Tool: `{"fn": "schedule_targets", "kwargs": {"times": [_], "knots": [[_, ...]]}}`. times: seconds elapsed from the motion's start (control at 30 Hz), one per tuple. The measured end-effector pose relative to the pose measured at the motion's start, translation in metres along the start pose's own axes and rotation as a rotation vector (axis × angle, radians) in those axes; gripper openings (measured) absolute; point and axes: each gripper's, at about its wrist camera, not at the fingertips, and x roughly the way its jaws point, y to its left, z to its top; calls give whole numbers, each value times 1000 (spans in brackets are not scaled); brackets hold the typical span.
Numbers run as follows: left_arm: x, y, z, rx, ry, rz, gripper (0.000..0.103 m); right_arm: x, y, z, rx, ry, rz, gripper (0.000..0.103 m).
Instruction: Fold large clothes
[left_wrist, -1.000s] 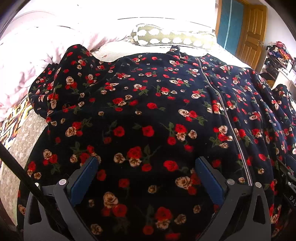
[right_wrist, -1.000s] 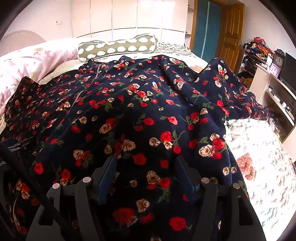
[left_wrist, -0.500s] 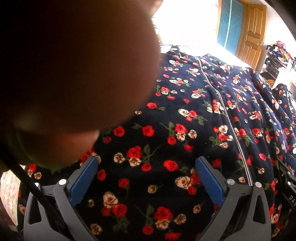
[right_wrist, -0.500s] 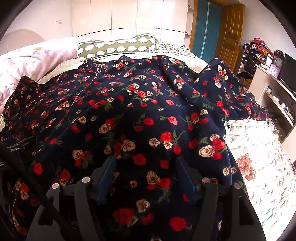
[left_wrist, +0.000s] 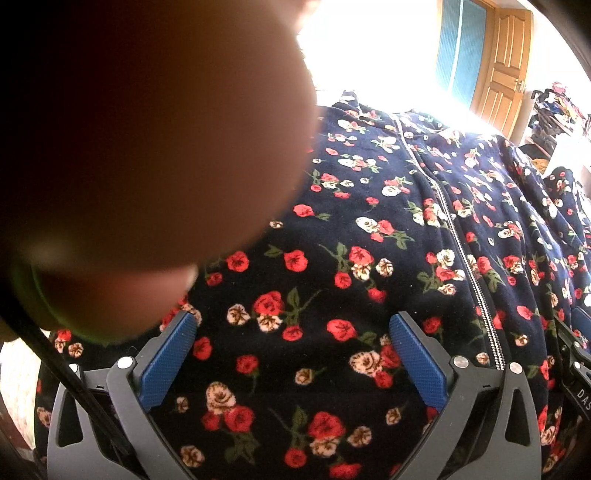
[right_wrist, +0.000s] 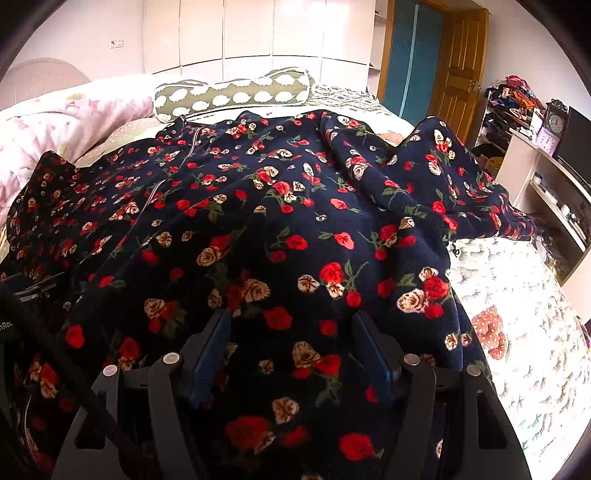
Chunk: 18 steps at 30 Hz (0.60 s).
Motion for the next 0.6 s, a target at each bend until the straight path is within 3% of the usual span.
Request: {"fn": "schedule_targets", "kwargs": {"times": [0.6], "knots": [[1, 5, 1, -2, 1, -4, 103, -1, 0, 0, 1, -1, 2, 72]]}}
